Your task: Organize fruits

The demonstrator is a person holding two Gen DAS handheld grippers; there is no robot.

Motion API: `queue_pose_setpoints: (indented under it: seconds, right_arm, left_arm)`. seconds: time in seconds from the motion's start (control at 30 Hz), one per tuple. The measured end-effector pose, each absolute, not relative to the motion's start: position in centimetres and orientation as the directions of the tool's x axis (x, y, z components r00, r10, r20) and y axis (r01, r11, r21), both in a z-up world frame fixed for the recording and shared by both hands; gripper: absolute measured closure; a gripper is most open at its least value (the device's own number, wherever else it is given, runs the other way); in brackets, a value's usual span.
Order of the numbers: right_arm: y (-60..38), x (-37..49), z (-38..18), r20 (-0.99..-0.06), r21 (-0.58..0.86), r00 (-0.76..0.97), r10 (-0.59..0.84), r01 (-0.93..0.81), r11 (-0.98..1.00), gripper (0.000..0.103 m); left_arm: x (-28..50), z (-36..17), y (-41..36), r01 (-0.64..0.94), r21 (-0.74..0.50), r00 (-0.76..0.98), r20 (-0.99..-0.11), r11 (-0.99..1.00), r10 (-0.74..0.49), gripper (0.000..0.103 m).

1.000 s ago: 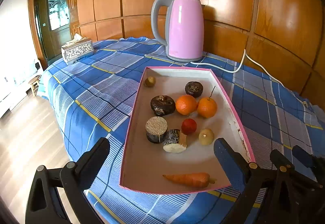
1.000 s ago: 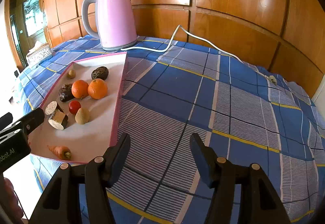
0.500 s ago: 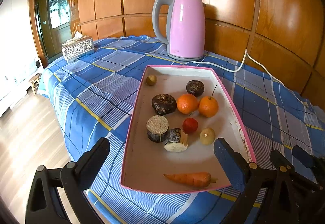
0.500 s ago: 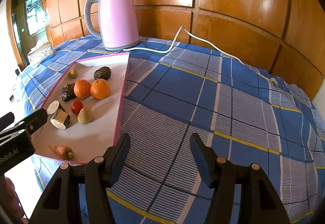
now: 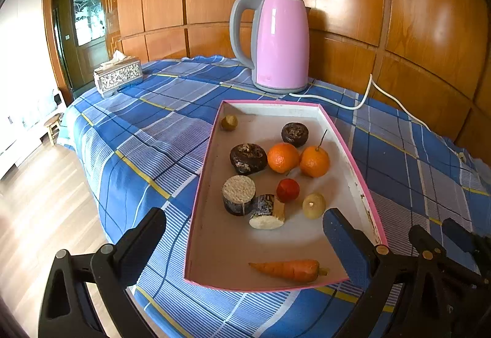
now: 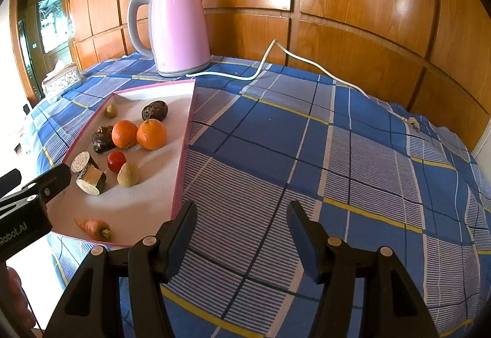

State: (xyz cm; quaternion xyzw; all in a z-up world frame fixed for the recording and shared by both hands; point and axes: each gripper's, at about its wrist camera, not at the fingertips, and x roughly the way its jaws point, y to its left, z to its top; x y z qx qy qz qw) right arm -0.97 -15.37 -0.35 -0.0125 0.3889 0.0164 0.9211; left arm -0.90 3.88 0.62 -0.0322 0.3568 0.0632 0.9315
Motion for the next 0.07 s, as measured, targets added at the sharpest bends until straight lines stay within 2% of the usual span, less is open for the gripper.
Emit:
queue_pose_setpoints:
  seconds: [0.07]
  right_arm:
    - [-15.47,-0.96,-0.34,-0.718,-0.004,0.696,0.024,-0.039,0.999,0.042]
  left_arm:
    - [-0.77,0.57,3.88,-0.135,-0.022,0.734,-0.674,0.991,0.085,0.0]
